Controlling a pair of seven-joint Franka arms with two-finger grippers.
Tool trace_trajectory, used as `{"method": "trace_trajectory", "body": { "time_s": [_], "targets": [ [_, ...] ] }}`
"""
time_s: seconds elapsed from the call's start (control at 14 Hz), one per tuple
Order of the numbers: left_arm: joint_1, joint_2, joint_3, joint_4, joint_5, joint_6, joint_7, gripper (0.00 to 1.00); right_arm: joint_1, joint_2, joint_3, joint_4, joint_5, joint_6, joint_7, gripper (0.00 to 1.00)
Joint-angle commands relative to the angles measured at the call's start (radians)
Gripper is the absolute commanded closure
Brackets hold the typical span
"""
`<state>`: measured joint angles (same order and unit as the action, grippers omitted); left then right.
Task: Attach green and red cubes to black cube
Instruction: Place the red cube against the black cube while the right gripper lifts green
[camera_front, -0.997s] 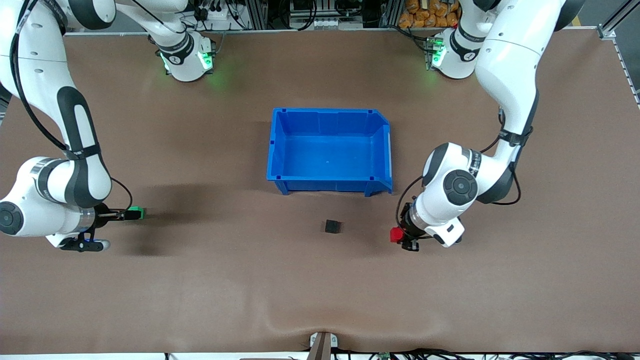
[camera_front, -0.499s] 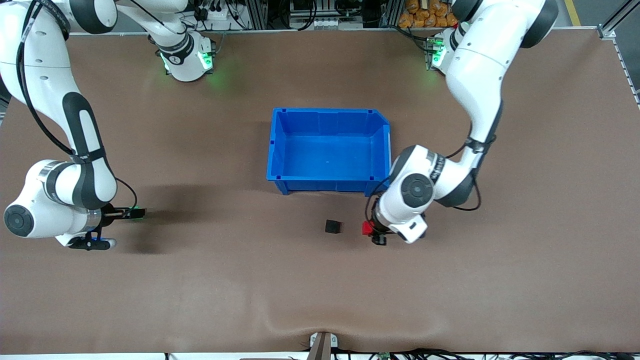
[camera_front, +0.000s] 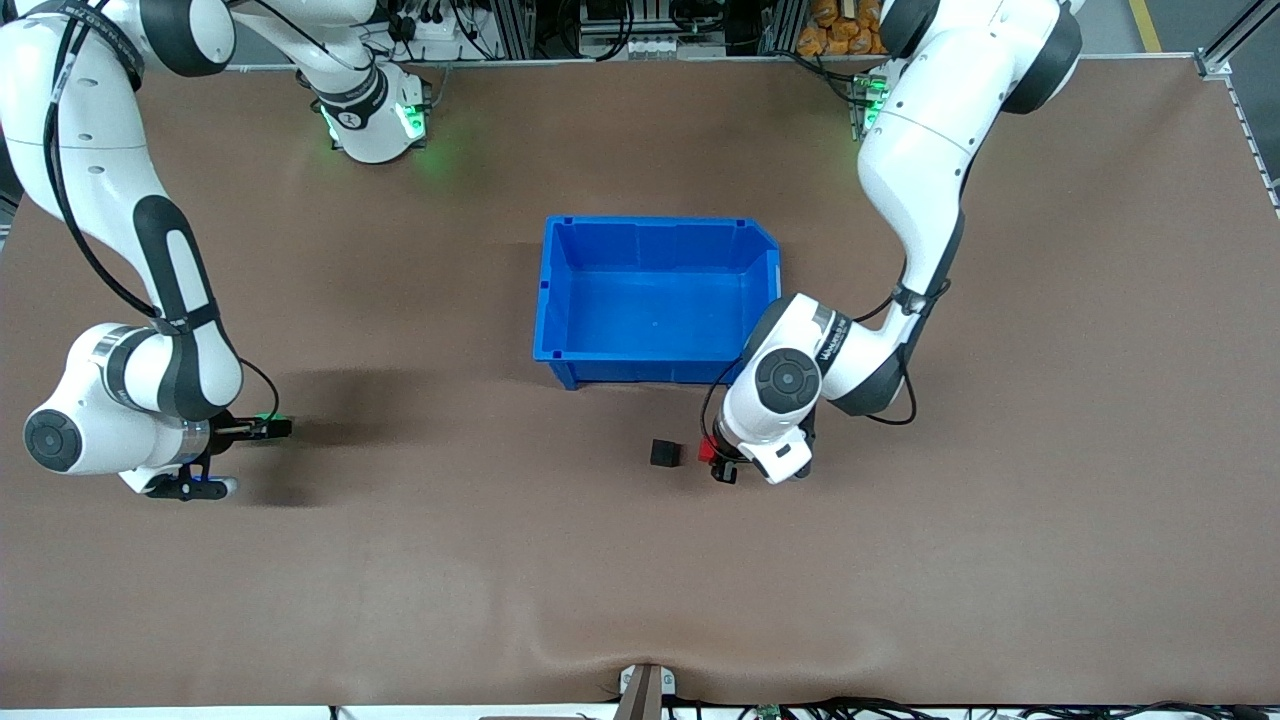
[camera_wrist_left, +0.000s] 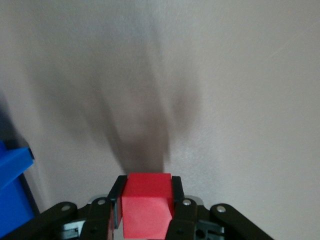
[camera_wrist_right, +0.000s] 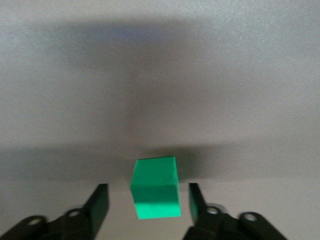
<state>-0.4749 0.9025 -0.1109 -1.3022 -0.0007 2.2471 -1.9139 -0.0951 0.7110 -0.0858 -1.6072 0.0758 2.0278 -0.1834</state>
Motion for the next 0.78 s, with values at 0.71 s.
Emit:
{"method": "trace_trajectory", "body": {
  "time_s": [0.71],
  "targets": [
    [-0.04,0.056,0.019,0.043,-0.002,0.028,0.012,1.0,-0.008,-0.008,0.017,0.035,0.013,-0.012,0.001,1.0]
  ]
}}
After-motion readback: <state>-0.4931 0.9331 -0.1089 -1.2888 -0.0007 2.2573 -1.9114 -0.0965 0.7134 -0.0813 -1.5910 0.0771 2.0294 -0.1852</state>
